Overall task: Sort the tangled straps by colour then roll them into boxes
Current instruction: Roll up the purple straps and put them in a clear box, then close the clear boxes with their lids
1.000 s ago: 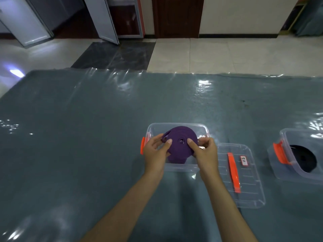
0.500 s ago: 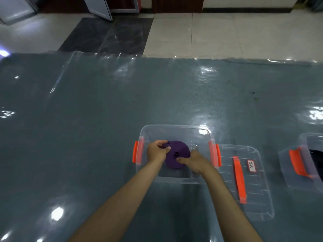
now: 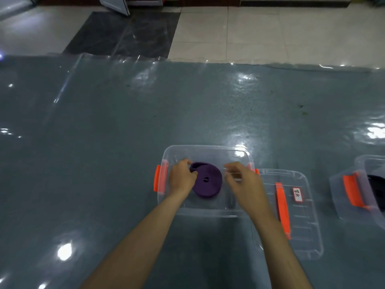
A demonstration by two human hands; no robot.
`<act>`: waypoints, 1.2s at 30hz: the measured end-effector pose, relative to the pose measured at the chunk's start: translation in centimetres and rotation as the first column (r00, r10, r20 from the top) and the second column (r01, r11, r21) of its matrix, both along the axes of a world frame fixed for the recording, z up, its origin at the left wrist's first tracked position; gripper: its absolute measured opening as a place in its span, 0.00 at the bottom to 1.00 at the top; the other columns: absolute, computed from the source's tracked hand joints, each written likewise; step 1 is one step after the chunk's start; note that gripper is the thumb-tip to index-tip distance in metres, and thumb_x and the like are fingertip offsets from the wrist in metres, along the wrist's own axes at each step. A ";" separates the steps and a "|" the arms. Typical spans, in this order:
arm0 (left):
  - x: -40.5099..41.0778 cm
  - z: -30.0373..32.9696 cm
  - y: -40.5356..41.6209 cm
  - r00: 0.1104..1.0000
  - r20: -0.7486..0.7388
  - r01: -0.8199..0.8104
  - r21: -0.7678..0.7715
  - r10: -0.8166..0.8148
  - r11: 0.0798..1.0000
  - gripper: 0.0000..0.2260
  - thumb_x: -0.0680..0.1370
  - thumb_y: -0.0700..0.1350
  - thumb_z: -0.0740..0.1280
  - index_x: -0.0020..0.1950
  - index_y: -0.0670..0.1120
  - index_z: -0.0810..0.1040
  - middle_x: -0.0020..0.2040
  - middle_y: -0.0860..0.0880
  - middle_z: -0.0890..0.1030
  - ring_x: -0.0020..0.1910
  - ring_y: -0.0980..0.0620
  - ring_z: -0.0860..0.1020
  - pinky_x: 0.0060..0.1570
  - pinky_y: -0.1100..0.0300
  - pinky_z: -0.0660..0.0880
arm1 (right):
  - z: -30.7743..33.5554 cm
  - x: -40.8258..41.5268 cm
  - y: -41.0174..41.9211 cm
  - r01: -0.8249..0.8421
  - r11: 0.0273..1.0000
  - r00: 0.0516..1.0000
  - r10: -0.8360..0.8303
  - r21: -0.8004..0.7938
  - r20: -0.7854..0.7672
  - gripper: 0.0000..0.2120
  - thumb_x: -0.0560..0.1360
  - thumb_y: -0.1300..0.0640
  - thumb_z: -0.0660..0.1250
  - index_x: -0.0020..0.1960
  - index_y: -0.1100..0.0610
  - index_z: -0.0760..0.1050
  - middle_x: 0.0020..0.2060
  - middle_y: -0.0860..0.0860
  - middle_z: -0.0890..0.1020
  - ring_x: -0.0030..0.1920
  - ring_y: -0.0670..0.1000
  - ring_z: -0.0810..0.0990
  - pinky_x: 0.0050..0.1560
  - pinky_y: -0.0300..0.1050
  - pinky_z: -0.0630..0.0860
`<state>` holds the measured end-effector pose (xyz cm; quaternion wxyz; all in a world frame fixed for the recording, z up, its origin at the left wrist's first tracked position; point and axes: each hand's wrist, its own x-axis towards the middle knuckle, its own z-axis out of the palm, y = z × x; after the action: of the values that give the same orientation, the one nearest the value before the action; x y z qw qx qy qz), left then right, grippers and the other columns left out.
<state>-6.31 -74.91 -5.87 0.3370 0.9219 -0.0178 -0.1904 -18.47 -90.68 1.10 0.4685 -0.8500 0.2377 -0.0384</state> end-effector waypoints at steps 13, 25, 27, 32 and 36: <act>-8.8 5.9 9.7 0.793 0.495 0.282 0.220 -0.356 0.934 0.22 0.79 0.46 0.73 0.73 0.48 0.75 0.70 0.47 0.76 0.67 0.44 0.76 0.66 0.46 0.75 | -12.3 -13.1 -9.0 0.168 0.874 0.884 -0.339 -0.455 -0.324 0.17 0.77 0.55 0.66 0.65 0.57 0.78 0.51 0.66 0.79 0.50 0.68 0.78 0.54 0.61 0.79; -10.1 4.2 12.2 0.944 0.304 0.121 0.043 -0.128 0.992 0.34 0.81 0.62 0.65 0.83 0.48 0.61 0.78 0.47 0.70 0.78 0.46 0.67 0.76 0.48 0.66 | -9.7 -16.0 -8.3 0.419 0.867 0.805 -0.492 -0.268 -0.331 0.20 0.66 0.59 0.80 0.51 0.61 0.75 0.41 0.61 0.83 0.39 0.61 0.81 0.43 0.54 0.78; -10.2 4.4 12.1 0.940 0.316 0.130 0.007 -0.126 0.991 0.34 0.82 0.61 0.66 0.83 0.48 0.61 0.75 0.47 0.73 0.74 0.46 0.70 0.72 0.50 0.68 | -8.0 -17.0 -7.3 0.492 0.846 0.804 -0.531 -0.204 -0.266 0.14 0.66 0.63 0.79 0.47 0.60 0.77 0.38 0.58 0.81 0.38 0.59 0.79 0.43 0.52 0.76; -10.1 3.8 12.4 0.940 0.322 0.123 -0.016 -0.111 0.992 0.33 0.80 0.65 0.63 0.82 0.55 0.60 0.66 0.49 0.78 0.66 0.47 0.76 0.65 0.45 0.75 | -5.6 -18.3 -6.5 0.598 0.801 0.785 -0.595 -0.039 -0.172 0.17 0.69 0.61 0.79 0.54 0.58 0.77 0.43 0.56 0.82 0.44 0.58 0.81 0.48 0.50 0.75; -10.1 3.9 12.6 0.948 0.300 0.133 -0.079 -0.103 0.988 0.35 0.79 0.65 0.65 0.83 0.63 0.54 0.65 0.52 0.79 0.63 0.50 0.78 0.61 0.46 0.78 | -3.0 -17.1 -6.3 0.554 0.829 0.833 -0.550 0.082 -0.066 0.17 0.70 0.65 0.78 0.55 0.56 0.78 0.42 0.56 0.83 0.40 0.55 0.81 0.42 0.47 0.76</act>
<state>-16.39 -62.32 -1.94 0.3636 0.9195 -0.1325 -0.0694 -35.55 -96.96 -1.88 0.4736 -0.7220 0.4836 -0.1436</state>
